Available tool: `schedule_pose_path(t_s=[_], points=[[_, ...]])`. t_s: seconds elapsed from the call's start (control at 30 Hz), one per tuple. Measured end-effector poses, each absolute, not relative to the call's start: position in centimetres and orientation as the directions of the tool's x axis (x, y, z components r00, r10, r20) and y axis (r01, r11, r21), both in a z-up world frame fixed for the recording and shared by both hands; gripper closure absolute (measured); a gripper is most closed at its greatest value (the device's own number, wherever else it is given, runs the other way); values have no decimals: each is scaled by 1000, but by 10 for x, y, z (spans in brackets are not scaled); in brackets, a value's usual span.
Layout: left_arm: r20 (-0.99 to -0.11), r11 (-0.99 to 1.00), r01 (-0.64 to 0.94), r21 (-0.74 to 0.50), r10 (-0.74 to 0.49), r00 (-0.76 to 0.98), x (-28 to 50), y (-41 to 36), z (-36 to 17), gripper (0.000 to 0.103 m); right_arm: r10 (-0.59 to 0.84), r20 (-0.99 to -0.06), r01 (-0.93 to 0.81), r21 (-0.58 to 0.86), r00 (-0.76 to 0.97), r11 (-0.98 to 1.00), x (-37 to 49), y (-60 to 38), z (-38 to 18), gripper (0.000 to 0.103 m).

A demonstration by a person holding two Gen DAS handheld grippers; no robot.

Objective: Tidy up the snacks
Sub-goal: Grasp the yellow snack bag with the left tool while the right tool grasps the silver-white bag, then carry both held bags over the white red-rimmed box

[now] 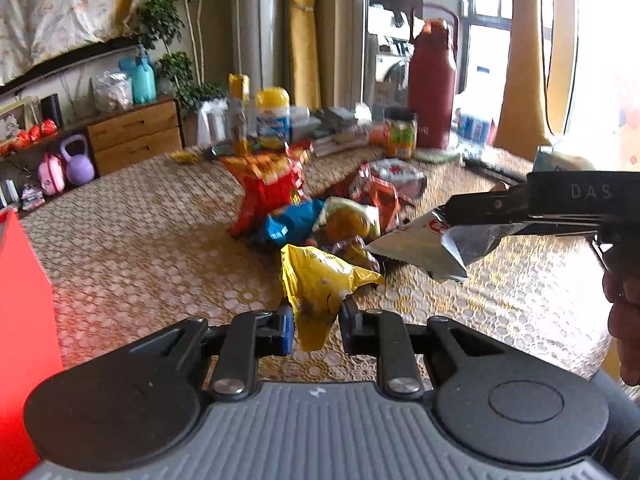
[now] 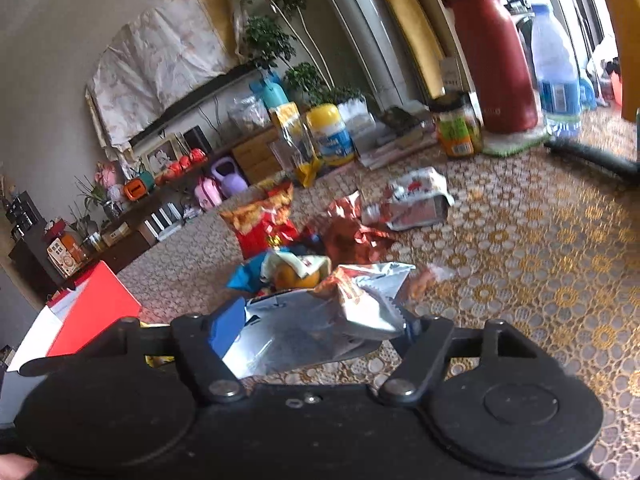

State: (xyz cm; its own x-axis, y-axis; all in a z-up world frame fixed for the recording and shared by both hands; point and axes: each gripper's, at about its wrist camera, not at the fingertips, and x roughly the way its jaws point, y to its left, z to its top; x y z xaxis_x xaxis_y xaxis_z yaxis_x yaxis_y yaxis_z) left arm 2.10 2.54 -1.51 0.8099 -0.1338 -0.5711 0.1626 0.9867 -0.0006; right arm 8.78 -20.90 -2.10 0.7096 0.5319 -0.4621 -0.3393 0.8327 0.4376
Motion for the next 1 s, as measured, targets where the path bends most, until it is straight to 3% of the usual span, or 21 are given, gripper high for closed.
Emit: schedule_pose_path(t_s=[0.27, 0.63, 1.0], points=[[-500, 997, 79, -14, -76, 862, -11, 54, 29, 82, 573, -376, -422, 412, 728, 807, 65, -195, 22, 30], [-414, 992, -125, -3, 112, 904, -62, 127, 80, 82, 733, -257, -651, 339, 630, 679, 51, -106, 88, 30], [-479, 955, -295, 7, 263, 838, -83, 214, 71, 82, 836, -293, -795, 279, 463, 538, 49, 22, 115, 30]])
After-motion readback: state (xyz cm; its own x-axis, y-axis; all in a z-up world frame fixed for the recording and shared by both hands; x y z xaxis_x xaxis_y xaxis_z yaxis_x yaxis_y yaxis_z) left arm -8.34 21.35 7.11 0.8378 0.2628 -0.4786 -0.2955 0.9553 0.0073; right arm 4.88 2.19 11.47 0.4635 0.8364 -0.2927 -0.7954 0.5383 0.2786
